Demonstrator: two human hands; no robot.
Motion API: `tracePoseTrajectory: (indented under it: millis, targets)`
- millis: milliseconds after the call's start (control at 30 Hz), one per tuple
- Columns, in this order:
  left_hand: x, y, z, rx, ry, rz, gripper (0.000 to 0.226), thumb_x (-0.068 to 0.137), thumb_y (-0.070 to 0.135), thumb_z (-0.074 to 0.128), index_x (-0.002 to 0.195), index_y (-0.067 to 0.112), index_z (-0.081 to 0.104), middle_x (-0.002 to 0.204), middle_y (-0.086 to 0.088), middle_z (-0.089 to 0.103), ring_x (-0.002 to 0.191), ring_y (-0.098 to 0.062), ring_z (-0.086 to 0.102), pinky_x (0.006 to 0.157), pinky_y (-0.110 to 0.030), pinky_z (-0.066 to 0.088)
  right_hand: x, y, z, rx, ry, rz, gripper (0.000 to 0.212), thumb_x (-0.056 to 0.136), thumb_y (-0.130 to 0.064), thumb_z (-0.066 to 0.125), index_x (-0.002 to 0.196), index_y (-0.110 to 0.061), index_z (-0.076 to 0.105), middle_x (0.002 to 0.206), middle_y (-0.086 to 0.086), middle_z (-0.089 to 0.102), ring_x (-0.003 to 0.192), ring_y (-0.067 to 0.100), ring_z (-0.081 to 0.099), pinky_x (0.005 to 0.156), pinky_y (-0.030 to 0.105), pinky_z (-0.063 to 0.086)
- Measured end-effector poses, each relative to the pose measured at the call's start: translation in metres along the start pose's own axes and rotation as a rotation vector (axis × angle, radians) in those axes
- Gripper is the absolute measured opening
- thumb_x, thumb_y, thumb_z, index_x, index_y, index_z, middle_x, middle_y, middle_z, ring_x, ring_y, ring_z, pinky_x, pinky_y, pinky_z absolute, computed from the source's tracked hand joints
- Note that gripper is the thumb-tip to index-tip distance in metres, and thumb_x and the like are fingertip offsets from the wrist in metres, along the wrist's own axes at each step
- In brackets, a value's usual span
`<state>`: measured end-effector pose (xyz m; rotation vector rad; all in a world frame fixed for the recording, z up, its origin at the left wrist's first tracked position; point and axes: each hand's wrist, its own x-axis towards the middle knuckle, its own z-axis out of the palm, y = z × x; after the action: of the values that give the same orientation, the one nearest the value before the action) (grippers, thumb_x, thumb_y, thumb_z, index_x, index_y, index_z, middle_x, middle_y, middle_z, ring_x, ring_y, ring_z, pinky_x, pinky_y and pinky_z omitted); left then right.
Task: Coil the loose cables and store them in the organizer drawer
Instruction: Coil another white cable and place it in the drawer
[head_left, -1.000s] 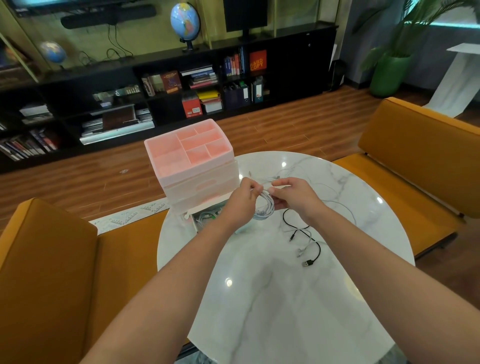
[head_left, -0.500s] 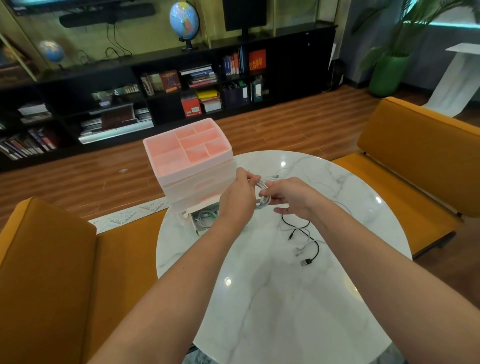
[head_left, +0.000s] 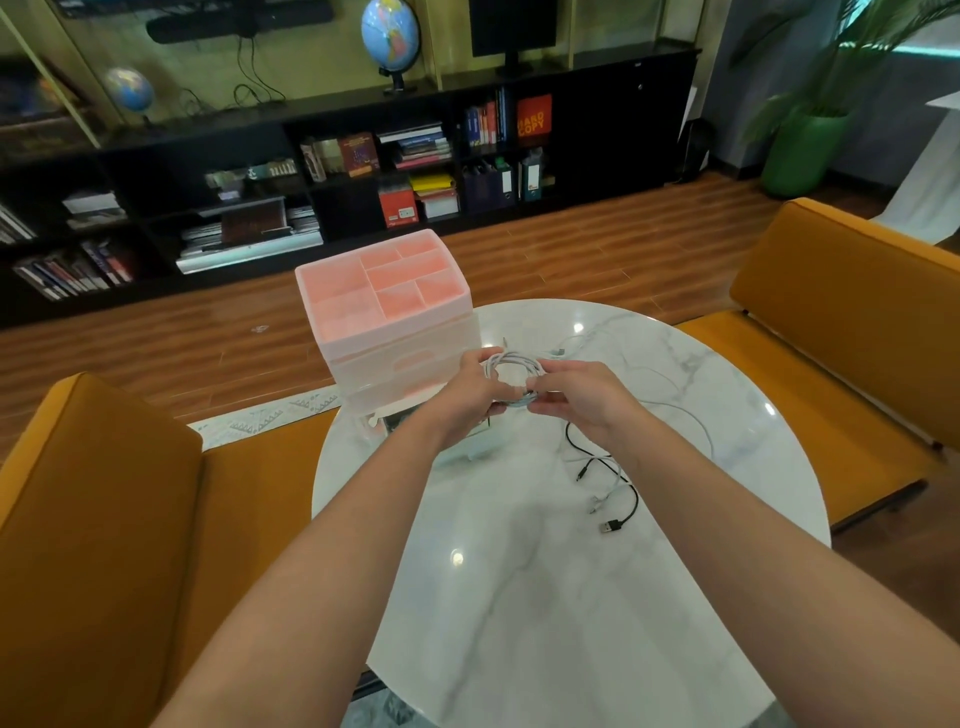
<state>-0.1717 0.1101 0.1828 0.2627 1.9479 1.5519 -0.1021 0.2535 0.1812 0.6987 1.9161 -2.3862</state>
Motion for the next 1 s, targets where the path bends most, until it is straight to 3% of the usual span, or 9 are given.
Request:
tracePoseTrajectory:
  millis: [100, 200, 333, 500, 633, 800, 933, 1000]
  targets:
    - [0.004, -0.009, 0.002, 0.073, 0.078, 0.011, 0.067, 0.086, 0.005, 0.068, 0.137, 0.02, 0.027, 0.116, -0.014, 0.051, 0.09, -0.019, 0.054, 0.083, -0.04, 0.052, 0.005, 0.004, 0.001, -0.012, -0.006, 0.009, 0.035, 0.08, 0.009, 0.067, 0.114, 0.001, 0.069, 0.103, 0.016, 0.072, 0.088, 0.025, 0.069, 0.08, 0.031, 0.059]
    - [0.009, -0.027, 0.003, 0.062, 0.176, 0.005, 0.068, 0.084, 0.008, 0.07, 0.136, 0.022, 0.028, 0.127, -0.014, 0.05, 0.107, -0.022, 0.055, 0.096, -0.043, 0.049, 0.01, 0.011, 0.007, -0.047, -0.012, 0.027, 0.042, 0.077, 0.01, 0.071, 0.118, 0.002, 0.066, 0.109, 0.018, 0.071, 0.099, 0.028, 0.068, 0.081, 0.031, 0.058]
    - [0.007, -0.047, 0.003, -0.071, 0.178, 0.012, 0.062, 0.089, 0.01, 0.067, 0.138, 0.022, 0.03, 0.128, -0.006, 0.051, 0.111, -0.02, 0.053, 0.089, -0.03, 0.048, 0.014, 0.027, 0.015, -0.056, 0.019, 0.009, 0.035, 0.071, 0.008, 0.077, 0.103, -0.004, 0.07, 0.102, 0.013, 0.07, 0.093, 0.022, 0.065, 0.086, 0.03, 0.054]
    - [0.005, -0.067, -0.006, -0.401, 0.164, -0.038, 0.05, 0.096, -0.004, 0.051, 0.139, 0.018, 0.039, 0.129, -0.01, 0.055, 0.111, -0.024, 0.057, 0.089, -0.029, 0.05, 0.031, 0.052, 0.018, 0.01, -0.023, 0.076, 0.038, 0.082, 0.001, 0.07, 0.119, -0.002, 0.066, 0.095, 0.011, 0.065, 0.083, 0.02, 0.059, 0.08, 0.027, 0.052]
    - [0.011, -0.093, -0.017, -0.356, 0.142, -0.084, 0.06, 0.092, -0.013, 0.049, 0.145, 0.013, 0.041, 0.137, -0.013, 0.052, 0.122, -0.028, 0.055, 0.085, -0.027, 0.054, 0.048, 0.073, 0.02, -0.036, 0.016, 0.147, 0.034, 0.087, 0.006, 0.063, 0.121, 0.0, 0.065, 0.106, 0.018, 0.067, 0.082, 0.023, 0.064, 0.075, 0.028, 0.056]
    - [0.021, -0.112, -0.038, -0.256, 0.352, -0.157, 0.048, 0.09, -0.003, 0.062, 0.137, 0.005, 0.051, 0.123, -0.018, 0.064, 0.104, -0.027, 0.065, 0.077, -0.026, 0.057, 0.073, 0.086, 0.039, -0.066, 0.066, 0.176, 0.021, 0.086, 0.002, 0.067, 0.107, 0.003, 0.064, 0.084, 0.013, 0.066, 0.066, 0.019, 0.063, 0.061, 0.023, 0.057]
    - [0.032, -0.118, -0.057, -0.064, 0.477, -0.154, 0.042, 0.087, 0.011, 0.072, 0.126, 0.004, 0.057, 0.112, -0.009, 0.067, 0.087, -0.015, 0.063, 0.075, -0.025, 0.054, 0.104, 0.098, 0.064, -0.146, 0.148, 0.19, 0.026, 0.08, -0.002, 0.076, 0.104, 0.004, 0.069, 0.081, 0.013, 0.068, 0.069, 0.024, 0.065, 0.08, 0.037, 0.059]
    - [0.038, -0.123, -0.065, 0.075, 0.508, -0.12, 0.044, 0.081, 0.021, 0.079, 0.12, 0.013, 0.06, 0.103, 0.002, 0.066, 0.089, -0.013, 0.063, 0.078, -0.024, 0.051, 0.116, 0.103, 0.075, -0.137, 0.161, 0.201, 0.026, 0.078, -0.002, 0.078, 0.103, 0.001, 0.071, 0.077, 0.009, 0.068, 0.072, 0.024, 0.066, 0.079, 0.033, 0.058]
